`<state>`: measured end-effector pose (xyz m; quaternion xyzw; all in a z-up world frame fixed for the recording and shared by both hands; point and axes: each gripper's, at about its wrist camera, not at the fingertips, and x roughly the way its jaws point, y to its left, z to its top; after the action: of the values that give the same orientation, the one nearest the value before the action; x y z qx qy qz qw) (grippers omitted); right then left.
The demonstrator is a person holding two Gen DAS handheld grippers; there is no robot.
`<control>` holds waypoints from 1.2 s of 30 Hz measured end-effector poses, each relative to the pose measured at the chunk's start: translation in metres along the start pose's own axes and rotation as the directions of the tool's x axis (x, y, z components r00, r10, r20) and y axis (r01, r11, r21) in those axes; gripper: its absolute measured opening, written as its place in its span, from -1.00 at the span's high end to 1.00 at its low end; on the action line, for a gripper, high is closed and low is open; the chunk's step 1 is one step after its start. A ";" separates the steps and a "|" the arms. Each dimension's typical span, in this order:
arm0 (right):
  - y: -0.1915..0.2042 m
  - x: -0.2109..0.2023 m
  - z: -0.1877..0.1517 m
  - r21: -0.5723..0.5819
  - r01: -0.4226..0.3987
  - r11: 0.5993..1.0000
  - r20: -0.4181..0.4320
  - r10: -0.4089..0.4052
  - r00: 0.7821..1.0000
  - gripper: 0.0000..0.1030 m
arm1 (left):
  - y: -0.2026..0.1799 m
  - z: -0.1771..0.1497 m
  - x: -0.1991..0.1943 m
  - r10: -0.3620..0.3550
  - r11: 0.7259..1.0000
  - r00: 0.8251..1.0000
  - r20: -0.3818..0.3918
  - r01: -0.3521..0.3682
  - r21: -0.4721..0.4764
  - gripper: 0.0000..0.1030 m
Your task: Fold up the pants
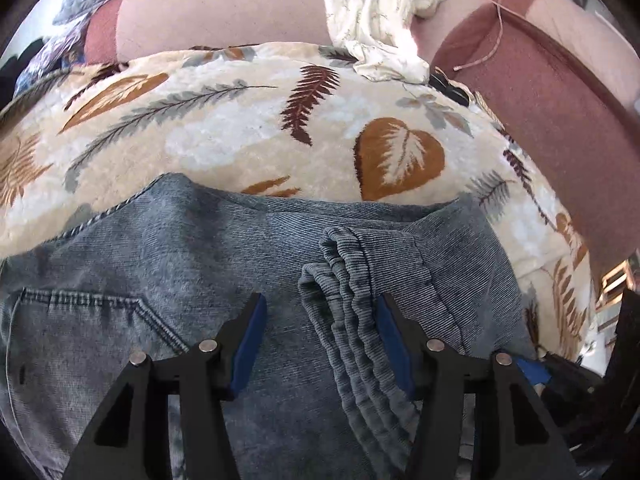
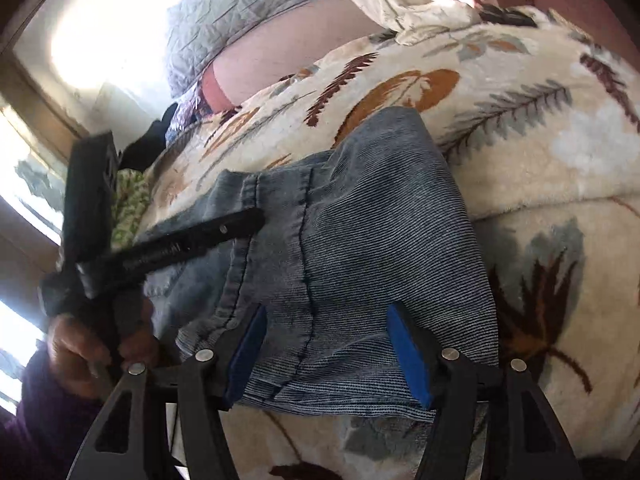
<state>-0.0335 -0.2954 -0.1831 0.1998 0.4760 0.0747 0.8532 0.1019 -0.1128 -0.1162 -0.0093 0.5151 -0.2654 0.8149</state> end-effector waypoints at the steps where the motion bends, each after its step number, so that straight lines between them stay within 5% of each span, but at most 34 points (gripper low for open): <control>1: 0.004 0.001 -0.001 -0.026 0.016 1.000 0.000 -0.016 1.000 -0.32 | 0.002 0.001 -0.002 0.000 1.000 1.000 0.000 0.000 -0.014 -0.12; 10: 0.039 0.008 -0.020 -0.258 0.222 0.940 0.038 -0.219 0.975 -0.41 | 0.005 0.015 -0.009 0.049 0.998 0.999 0.012 -0.048 -0.048 -0.12; 15: 0.039 0.007 -0.021 -0.263 0.228 0.937 0.047 -0.224 0.974 -0.42 | 0.003 0.017 -0.001 0.064 0.996 0.998 -0.009 -0.064 -0.060 -0.16; 17: 0.040 0.007 -0.023 -0.265 0.239 0.934 0.062 -0.231 0.971 -0.43 | 0.001 0.019 0.003 0.118 0.992 0.993 -0.016 -0.118 -0.044 -0.43; 23: 0.043 0.005 -0.027 -0.269 0.257 0.928 0.085 -0.243 0.966 -0.45 | 0.001 0.016 0.012 0.204 0.979 0.977 -0.057 -0.204 0.002 -0.62; 28: 0.045 0.003 -0.030 -0.267 0.265 0.927 0.090 -0.249 0.964 -0.45 | 0.000 0.018 0.011 0.277 0.961 0.955 -0.102 -0.273 0.052 -0.71; 30: 0.045 0.003 -0.029 -0.264 0.263 0.928 0.087 -0.248 0.965 -0.45 | -0.002 0.023 0.007 0.341 0.939 0.934 -0.108 -0.335 0.072 -0.70; 36: 0.044 0.004 -0.027 -0.261 0.258 0.930 0.085 -0.244 0.966 -0.46 | -0.019 0.033 -0.005 0.329 0.941 0.943 -0.049 -0.323 0.097 -0.70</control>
<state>-0.0515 -0.2468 -0.1813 0.0210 0.4609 0.0241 0.8869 0.1200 -0.1353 -0.0917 0.1205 0.5235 -0.1496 0.8301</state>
